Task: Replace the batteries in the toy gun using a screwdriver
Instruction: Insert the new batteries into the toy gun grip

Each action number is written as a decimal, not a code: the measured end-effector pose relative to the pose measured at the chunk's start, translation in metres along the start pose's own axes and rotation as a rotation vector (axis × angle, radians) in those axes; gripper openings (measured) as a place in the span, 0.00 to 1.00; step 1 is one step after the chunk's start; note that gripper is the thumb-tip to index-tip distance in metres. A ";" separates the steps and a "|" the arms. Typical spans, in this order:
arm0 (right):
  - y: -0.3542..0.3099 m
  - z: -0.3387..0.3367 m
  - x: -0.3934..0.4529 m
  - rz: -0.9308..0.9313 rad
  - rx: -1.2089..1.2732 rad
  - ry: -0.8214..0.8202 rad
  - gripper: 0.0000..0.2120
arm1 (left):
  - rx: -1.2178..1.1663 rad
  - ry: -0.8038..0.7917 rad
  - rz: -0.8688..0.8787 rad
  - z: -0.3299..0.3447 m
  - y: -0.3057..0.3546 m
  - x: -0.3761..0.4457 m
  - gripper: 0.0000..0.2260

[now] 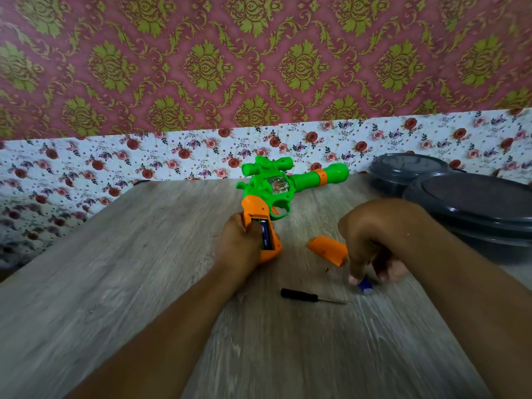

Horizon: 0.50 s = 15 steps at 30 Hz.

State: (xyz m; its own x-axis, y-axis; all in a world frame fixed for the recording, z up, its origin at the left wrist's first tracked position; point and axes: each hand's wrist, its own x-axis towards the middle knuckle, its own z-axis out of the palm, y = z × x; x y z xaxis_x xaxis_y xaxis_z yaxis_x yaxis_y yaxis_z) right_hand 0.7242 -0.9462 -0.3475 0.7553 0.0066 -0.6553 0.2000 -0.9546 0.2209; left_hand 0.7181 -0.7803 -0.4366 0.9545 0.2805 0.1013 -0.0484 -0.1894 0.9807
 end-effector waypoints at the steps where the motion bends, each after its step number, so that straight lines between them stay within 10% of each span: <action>1: -0.001 0.002 -0.002 0.005 0.007 0.040 0.17 | 0.001 0.000 0.001 0.000 0.000 0.000 0.11; 15: -0.019 0.001 0.011 -0.395 0.221 0.552 0.11 | -0.024 0.007 0.012 0.000 -0.001 0.002 0.08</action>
State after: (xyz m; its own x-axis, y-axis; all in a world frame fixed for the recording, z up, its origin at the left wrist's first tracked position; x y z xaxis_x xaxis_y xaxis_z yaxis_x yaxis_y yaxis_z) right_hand 0.7283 -0.9285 -0.3598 0.8698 0.4585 -0.1821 0.4368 -0.8873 -0.1478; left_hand 0.7199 -0.7798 -0.4377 0.9517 0.2851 0.1143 -0.0670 -0.1705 0.9831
